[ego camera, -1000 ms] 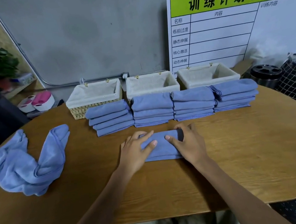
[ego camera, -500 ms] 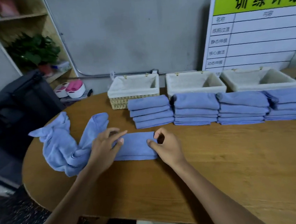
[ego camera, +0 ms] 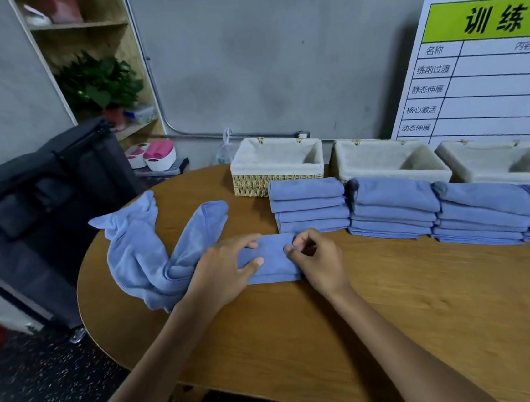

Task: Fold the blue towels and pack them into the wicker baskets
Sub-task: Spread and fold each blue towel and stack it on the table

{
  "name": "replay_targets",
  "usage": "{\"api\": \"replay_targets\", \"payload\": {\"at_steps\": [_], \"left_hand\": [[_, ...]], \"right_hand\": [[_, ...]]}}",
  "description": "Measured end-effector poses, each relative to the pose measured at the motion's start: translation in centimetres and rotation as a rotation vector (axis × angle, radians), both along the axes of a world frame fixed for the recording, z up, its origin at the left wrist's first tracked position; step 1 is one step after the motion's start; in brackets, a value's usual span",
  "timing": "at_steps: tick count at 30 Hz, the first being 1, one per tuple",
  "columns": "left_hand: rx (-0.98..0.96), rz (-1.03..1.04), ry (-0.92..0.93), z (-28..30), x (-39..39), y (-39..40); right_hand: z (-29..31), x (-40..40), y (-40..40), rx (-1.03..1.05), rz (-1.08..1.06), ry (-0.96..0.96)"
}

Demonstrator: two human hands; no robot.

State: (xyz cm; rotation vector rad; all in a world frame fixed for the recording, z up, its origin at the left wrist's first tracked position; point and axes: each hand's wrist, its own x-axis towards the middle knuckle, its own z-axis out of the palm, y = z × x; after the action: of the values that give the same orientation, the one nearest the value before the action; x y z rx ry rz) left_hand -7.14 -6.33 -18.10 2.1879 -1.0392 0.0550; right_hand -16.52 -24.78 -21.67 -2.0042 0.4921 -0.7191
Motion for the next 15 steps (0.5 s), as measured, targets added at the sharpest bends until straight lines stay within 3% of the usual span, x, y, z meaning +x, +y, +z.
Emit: {"api": "replay_targets", "payload": {"at_steps": [4,6,15], "left_hand": [[0.407,-0.037,-0.274,-0.1,-3.3,0.7],[0.533,-0.043,-0.295,-0.7,-3.7,0.9],[0.373,-0.124,-0.041,-1.0,0.9,0.7]], "right_hand": [[-0.1,0.1,-0.1,0.02,-0.004,-0.005],[0.0,0.1,-0.3,0.038,0.004,0.006],[0.6,0.3,-0.7,0.081,0.053,0.008]]}}
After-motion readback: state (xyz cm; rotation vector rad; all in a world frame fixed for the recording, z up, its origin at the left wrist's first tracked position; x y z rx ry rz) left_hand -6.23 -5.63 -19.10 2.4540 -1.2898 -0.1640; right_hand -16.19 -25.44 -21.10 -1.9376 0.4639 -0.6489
